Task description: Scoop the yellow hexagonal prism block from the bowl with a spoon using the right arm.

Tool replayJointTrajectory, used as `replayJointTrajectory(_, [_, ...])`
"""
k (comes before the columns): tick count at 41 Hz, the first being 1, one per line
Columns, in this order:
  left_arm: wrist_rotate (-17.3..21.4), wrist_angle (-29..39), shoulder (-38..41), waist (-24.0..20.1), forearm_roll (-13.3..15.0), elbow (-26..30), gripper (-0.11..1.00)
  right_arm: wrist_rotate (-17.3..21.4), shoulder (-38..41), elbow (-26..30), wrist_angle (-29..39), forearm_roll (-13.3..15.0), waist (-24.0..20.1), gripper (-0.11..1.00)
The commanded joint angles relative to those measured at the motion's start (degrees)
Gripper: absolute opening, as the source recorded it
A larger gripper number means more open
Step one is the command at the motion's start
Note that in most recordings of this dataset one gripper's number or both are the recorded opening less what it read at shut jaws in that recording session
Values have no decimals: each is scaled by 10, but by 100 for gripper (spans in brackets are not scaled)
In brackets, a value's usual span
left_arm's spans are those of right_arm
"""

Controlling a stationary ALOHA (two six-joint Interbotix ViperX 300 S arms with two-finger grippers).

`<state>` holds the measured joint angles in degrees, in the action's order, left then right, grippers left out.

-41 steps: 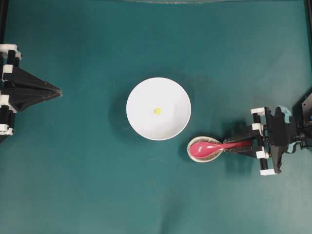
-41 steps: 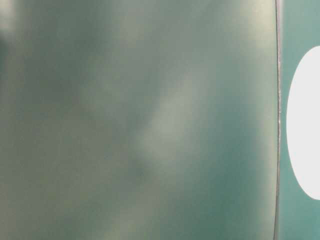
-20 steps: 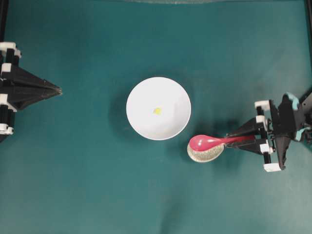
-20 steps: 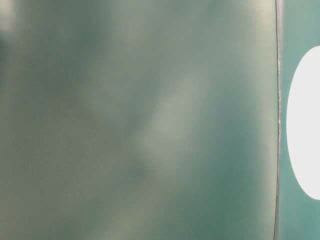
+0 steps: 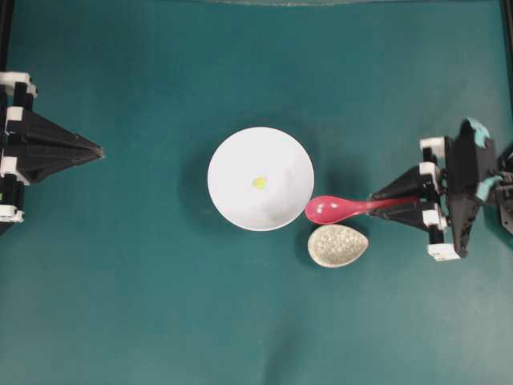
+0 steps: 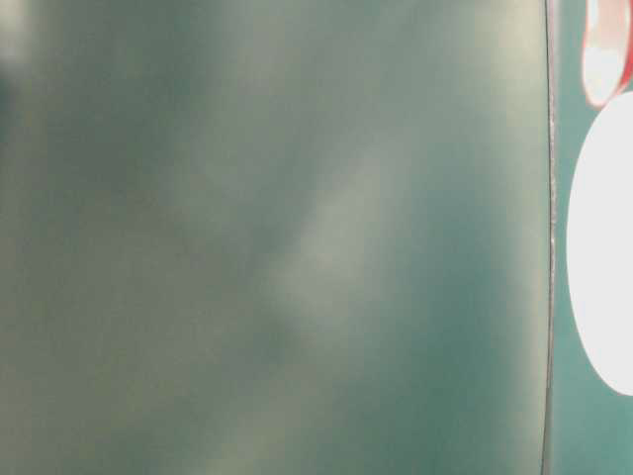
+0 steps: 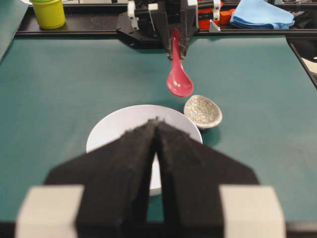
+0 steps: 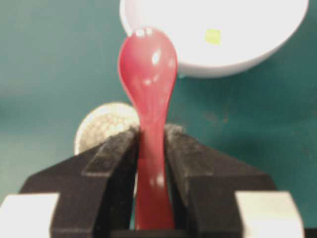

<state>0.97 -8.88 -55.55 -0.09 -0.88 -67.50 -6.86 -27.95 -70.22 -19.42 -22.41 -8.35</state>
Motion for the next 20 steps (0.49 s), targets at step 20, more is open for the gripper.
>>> replayJointTrajectory(20, [1,-4,-3,-1,-2,18,4,-6,-43,144,293,9,142,25])
